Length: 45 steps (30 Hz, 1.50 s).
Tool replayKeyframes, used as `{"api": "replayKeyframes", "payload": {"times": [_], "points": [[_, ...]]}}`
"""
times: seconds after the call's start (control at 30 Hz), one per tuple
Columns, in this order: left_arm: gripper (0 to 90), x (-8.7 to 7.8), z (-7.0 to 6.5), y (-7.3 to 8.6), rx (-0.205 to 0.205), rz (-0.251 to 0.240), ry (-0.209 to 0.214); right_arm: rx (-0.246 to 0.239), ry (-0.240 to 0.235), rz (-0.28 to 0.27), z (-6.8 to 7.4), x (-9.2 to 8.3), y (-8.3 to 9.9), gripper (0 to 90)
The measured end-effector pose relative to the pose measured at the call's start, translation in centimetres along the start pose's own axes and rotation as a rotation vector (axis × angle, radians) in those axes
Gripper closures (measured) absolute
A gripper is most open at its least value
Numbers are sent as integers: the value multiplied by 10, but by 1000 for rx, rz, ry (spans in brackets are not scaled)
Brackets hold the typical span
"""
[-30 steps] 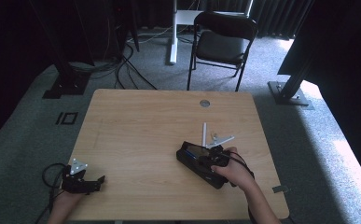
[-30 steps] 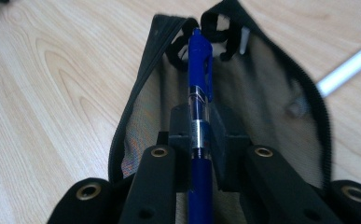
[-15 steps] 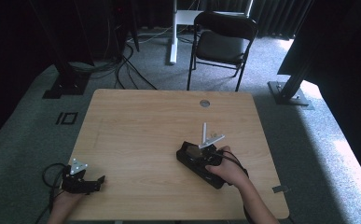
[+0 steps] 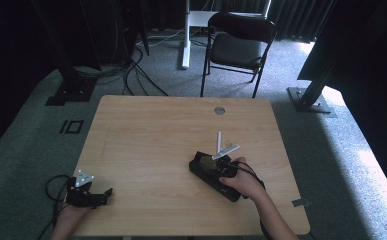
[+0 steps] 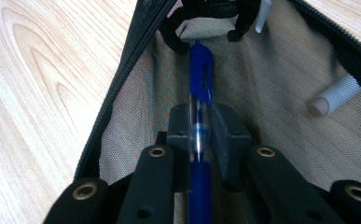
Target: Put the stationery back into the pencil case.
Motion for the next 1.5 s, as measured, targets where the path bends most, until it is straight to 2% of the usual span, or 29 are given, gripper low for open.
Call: {"api": "replayKeyframes", "payload": {"times": [0.1, 0.27, 0.47, 0.63, 0.8, 1.07, 1.1, 1.17, 1.37, 1.5], "points": [[4, 0, 0, 0, 0, 0, 0, 4, 2, -9, -1, -4, 0, 766], [4, 0, 0, 0, 0, 0, 0, 2, 9, -55, -1, -20, -2, 763], [4, 0, 0, 0, 0, 0, 0, 14, 9, -153, -3, -47, -4, 751], [4, 0, 0, 0, 0, 0, 0, 38, 48, -239, -12, -65, -6, 743], [4, 0, 0, 0, 0, 0, 0, 69, 86, -282, -22, -73, -5, 731], [4, 0, 0, 0, 0, 0, 0, 130, 186, -307, -44, -73, -1, 718], [4, 0, 0, 0, 0, 0, 0, 130, 186, -307, -44, -73, -1, 718], [4, 0, 0, 0, 0, 0, 0, 150, 226, -306, -53, -70, 0, 716], [4, 0, 0, 0, 0, 0, 0, 199, 256, -291, -71, -58, 4, 677], [4, 0, 0, 0, -1, 0, 0, 214, 275, -275, -80, -51, 5, 664]]}}
Point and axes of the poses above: each handheld gripper's, and its own axes: x roughly forward along the jaws, y roughly out of its underside, z roughly to its left, the point moved 3 cm from there along x, roughly forward along the jaws, and after that the axes turned 8 degrees about -x, right-handed, at the moved point
